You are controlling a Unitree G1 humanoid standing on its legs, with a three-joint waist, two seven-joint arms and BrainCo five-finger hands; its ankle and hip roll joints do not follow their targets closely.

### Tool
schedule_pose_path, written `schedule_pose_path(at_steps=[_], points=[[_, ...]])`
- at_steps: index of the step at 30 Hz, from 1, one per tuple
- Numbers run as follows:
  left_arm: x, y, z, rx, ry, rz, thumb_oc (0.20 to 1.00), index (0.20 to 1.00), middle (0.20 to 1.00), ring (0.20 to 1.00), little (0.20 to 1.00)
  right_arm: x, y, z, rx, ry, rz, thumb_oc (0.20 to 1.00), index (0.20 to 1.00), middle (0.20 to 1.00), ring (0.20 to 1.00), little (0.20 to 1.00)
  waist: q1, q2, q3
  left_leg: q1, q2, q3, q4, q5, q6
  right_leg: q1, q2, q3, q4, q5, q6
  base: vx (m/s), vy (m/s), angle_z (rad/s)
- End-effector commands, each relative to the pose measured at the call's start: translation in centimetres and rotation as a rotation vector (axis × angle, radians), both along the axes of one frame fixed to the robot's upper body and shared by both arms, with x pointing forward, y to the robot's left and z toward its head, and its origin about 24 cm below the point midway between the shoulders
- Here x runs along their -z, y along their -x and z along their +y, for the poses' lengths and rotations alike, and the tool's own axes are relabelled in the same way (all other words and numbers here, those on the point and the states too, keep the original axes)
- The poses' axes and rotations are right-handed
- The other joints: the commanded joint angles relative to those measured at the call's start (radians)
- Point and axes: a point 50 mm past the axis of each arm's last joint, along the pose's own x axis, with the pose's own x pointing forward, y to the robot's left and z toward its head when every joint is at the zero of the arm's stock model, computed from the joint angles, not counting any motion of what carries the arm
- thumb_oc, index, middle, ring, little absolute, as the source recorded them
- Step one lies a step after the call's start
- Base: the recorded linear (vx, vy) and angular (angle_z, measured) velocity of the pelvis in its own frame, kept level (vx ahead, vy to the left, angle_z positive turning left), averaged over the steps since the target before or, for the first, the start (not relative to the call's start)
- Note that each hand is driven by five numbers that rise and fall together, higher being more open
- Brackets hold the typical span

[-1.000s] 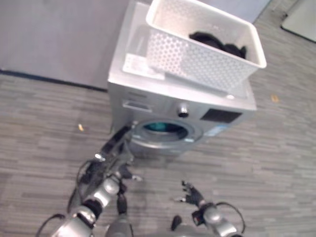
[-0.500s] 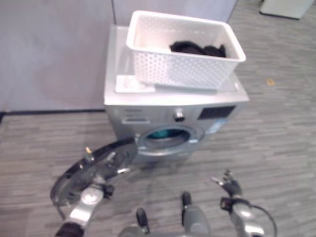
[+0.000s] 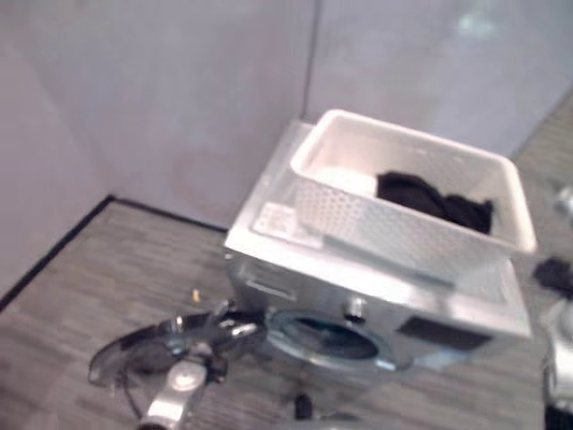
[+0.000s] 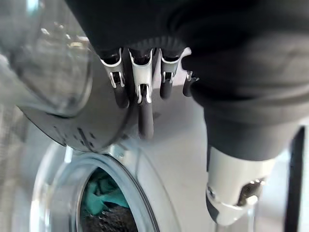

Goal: Grab the laundry basket,head to the washer,open it,put in the laundry and shut it.

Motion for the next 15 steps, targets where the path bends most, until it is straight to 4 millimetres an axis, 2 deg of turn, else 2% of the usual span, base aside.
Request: schedule_pose_path(at_steps=[1, 4, 7, 9, 14, 15], points=[[-3.3, -3.6, -0.4, 0.135, -0.051, -0.170, 1.000, 1.000, 1.000, 1.000, 1.000, -1.6, 0.1, -1.0, 0.047, 0.119, -0.001, 1.000, 1.000, 1.000, 1.000, 1.000, 0.005, -0.025, -0.027, -0.001, 0.098, 0.015, -0.034, 0.138, -0.004, -0.031, -0.068, -0.001, 0.136, -0.095, 0.133, 0.03, 0.004, 0.52], [-3.0, -3.3, -0.4, 0.155, -0.045, -0.146, 1.000, 1.000, 1.000, 1.000, 1.000, -3.3, -0.8, -1.8, 0.103, 0.205, 0.051, 1.000, 1.000, 1.000, 1.000, 1.000, 0.014, -0.029, -0.034, -0.005, 0.100, 0.015, -0.037, 0.140, -0.015, -0.018, -0.070, -0.013, 0.117, -0.094, 0.135, 0.01, 0.005, 0.11], [-2.1, -2.3, 0.7, 0.167, -0.059, -0.080, 1.000, 1.000, 1.000, 1.000, 1.000, -5.4, -2.6, -4.6, 0.270, 0.327, 0.276, 1.000, 1.000, 1.000, 1.000, 1.000, 0.030, -0.046, -0.035, -0.010, 0.091, 0.021, -0.037, 0.146, -0.026, -0.008, -0.086, -0.024, 0.100, -0.070, 0.134, -0.05, 0.060, -0.05], [-1.8, -1.8, 1.4, 0.163, -0.055, -0.050, 1.000, 1.000, 1.000, 1.000, 1.000, -5.8, -3.2, -6.2, 0.330, 0.351, 0.408, 1.000, 1.000, 1.000, 1.000, 1.000, 0.027, -0.045, -0.036, -0.005, 0.092, 0.028, -0.037, 0.136, -0.028, -0.001, -0.089, -0.023, 0.096, -0.070, 0.137, -0.02, 0.069, -0.08], [-0.9, -0.9, 2.1, 0.167, -0.047, 0.013, 1.000, 1.000, 1.000, 1.000, 1.000, -7.5, -2.6, -9.4, 0.504, 0.401, 0.585, 1.000, 1.000, 1.000, 1.000, 1.000, 0.012, -0.043, -0.039, -0.002, 0.084, 0.031, -0.037, 0.127, -0.026, -0.002, -0.102, -0.021, 0.089, -0.058, 0.141, -0.03, 0.066, -0.07], [-0.9, -0.9, 2.0, 0.169, -0.045, 0.013, 1.000, 1.000, 1.000, 1.000, 1.000, -7.5, -2.5, -9.5, 0.505, 0.402, 0.586, 1.000, 1.000, 1.000, 1.000, 1.000, 0.014, -0.042, -0.039, -0.002, 0.083, 0.031, -0.037, 0.127, -0.025, -0.001, -0.102, -0.020, 0.088, -0.058, 0.141, -0.03, 0.052, -0.03]])
